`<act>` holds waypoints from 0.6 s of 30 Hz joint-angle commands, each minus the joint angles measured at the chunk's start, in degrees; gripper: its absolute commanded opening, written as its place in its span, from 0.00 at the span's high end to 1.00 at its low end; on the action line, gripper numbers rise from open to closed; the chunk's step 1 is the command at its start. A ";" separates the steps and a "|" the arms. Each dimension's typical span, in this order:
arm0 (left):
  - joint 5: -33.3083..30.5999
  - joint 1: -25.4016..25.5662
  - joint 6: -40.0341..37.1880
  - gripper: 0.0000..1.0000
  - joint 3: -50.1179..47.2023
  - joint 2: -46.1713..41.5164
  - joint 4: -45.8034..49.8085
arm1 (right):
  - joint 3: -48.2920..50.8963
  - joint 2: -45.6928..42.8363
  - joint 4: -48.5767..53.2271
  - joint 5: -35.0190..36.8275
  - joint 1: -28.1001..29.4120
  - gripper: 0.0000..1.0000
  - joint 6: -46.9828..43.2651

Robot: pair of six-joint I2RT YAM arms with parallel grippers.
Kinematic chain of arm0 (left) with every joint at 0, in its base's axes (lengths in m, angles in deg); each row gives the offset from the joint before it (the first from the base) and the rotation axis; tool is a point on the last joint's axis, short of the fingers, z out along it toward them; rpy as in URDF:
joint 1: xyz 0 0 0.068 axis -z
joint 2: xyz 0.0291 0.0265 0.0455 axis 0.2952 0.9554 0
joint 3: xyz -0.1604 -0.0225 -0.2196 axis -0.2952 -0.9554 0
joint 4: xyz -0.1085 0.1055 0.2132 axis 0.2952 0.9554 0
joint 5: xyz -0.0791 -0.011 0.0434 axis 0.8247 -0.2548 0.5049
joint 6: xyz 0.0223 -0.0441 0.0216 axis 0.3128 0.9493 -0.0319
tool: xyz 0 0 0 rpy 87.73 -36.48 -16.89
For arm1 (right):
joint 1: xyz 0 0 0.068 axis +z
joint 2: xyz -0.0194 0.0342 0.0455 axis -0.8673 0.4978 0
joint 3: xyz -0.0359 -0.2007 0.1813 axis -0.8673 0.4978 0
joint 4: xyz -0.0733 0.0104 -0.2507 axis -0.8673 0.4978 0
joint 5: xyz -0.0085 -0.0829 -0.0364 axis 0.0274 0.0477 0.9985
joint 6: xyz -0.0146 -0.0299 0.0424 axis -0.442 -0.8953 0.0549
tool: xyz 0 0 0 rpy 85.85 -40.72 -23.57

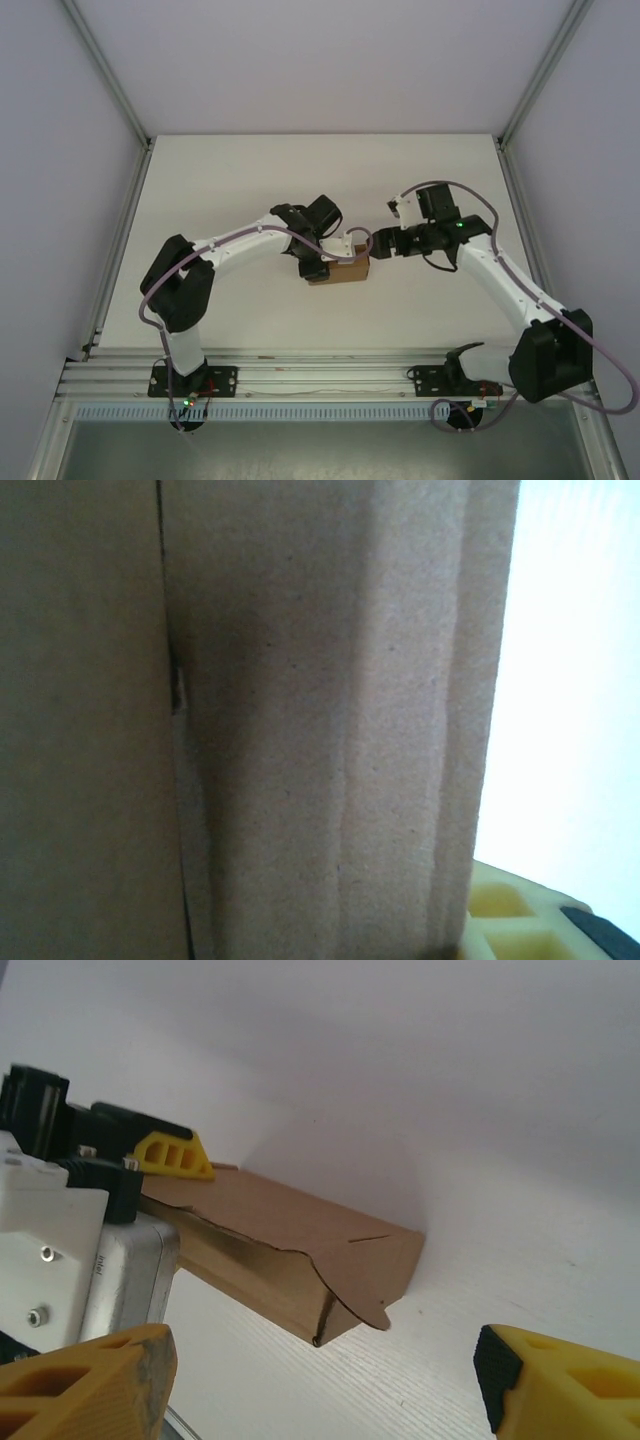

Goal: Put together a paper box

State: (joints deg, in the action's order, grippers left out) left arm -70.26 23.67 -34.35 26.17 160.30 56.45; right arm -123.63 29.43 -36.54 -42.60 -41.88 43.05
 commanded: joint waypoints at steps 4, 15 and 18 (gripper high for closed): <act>0.87 -0.32 -0.57 0.53 -0.46 0.31 1.33 | -1.35 4.13 -1.79 0.94 2.20 0.30 -4.64; 0.95 -0.32 -0.36 0.53 -0.44 0.13 0.31 | -5.42 9.64 -0.14 4.50 4.27 0.69 -4.18; 0.82 -0.37 -0.36 0.53 -0.57 0.03 0.32 | -5.48 8.86 -1.16 5.08 4.35 0.78 -3.52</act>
State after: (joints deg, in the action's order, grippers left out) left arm -70.26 23.67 -34.35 26.15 160.30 56.12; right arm -127.63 39.39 -37.02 -39.54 -37.88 38.99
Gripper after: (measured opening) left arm 0.468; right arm 0.235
